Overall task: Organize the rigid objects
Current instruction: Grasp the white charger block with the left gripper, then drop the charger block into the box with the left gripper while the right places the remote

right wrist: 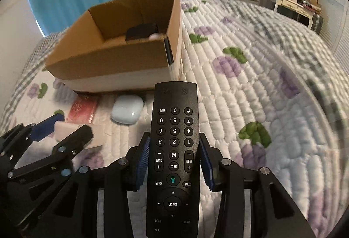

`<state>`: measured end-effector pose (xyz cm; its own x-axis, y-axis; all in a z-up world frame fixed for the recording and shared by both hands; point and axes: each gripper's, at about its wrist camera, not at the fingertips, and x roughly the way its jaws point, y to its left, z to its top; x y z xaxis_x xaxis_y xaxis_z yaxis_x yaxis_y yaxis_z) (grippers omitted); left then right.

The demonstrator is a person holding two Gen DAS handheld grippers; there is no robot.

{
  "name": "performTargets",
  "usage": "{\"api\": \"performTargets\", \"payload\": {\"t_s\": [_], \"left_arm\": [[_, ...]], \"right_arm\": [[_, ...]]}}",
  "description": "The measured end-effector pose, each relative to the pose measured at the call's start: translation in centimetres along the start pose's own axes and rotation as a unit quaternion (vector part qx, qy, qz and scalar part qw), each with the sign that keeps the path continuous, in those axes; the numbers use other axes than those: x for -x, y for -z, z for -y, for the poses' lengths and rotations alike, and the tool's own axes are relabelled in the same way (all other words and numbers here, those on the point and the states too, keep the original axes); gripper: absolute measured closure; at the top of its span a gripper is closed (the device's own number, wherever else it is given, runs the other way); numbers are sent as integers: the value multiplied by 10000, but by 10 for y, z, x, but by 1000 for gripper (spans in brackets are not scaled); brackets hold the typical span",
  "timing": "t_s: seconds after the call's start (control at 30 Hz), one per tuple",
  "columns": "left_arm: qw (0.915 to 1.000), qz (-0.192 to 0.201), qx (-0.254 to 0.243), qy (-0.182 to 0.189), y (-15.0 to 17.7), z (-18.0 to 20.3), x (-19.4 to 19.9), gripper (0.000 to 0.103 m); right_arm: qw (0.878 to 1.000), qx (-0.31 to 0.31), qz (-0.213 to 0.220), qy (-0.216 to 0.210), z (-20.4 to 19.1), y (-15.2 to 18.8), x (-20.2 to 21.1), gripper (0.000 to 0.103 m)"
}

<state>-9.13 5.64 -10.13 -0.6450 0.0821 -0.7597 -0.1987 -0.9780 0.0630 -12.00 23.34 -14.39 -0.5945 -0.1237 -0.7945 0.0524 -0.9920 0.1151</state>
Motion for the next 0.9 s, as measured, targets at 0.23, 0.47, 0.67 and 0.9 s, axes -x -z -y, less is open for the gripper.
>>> {"api": "performTargets", "payload": {"t_s": [0.23, 0.47, 0.67, 0.9], "left_arm": [[9994, 299, 25, -144, -21, -8, 31, 50], [9983, 522, 30, -254, -37, -10, 48, 50], [9971, 688, 126, -311, -69, -19, 48, 50], [9956, 798, 260, -405, -120, -35, 26, 50]], "right_arm": [[9997, 66, 243, -60, -3, -5, 26, 62], [9977, 288, 586, -179, -10, -27, 56, 61], [9935, 564, 948, -266, -17, -66, 76, 62], [9872, 859, 1289, -372, -27, -131, 75, 62]]}}
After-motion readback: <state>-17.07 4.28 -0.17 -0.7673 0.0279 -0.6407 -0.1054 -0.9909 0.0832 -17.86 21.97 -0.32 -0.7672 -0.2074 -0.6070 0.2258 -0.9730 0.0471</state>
